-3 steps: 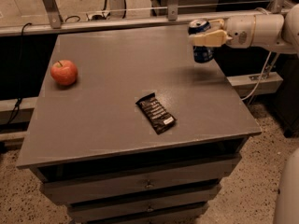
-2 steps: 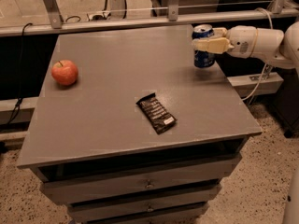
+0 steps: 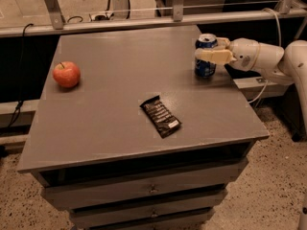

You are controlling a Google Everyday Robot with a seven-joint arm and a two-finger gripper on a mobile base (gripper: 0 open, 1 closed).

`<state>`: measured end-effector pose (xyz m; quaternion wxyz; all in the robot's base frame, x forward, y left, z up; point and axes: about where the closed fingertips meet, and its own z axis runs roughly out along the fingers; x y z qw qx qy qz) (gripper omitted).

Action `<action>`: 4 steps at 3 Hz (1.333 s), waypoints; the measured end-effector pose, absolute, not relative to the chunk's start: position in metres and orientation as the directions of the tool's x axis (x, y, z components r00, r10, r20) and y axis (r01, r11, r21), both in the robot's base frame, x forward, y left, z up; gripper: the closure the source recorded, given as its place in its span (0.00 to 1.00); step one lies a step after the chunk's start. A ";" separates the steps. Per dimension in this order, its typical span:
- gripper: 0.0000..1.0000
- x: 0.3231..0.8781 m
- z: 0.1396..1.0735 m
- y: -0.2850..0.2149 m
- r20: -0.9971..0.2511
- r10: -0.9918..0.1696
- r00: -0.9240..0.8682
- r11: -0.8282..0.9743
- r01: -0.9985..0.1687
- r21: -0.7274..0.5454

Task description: Place pepsi can upright

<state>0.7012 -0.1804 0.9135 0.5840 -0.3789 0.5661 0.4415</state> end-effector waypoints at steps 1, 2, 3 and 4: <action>0.61 0.692 0.902 -0.177 -0.994 0.106 0.010 0.295 -0.955 0.022; 0.36 0.684 0.895 -0.178 -0.992 0.117 0.037 0.279 -0.960 -0.003; 0.14 0.678 0.892 -0.186 -0.992 0.115 0.048 0.288 -0.958 -0.013; 0.00 0.672 0.897 -0.206 -0.994 0.086 0.062 0.310 -0.950 -0.032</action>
Offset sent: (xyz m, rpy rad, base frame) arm -0.0282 -0.0049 -0.0285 0.0414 -0.1051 0.0523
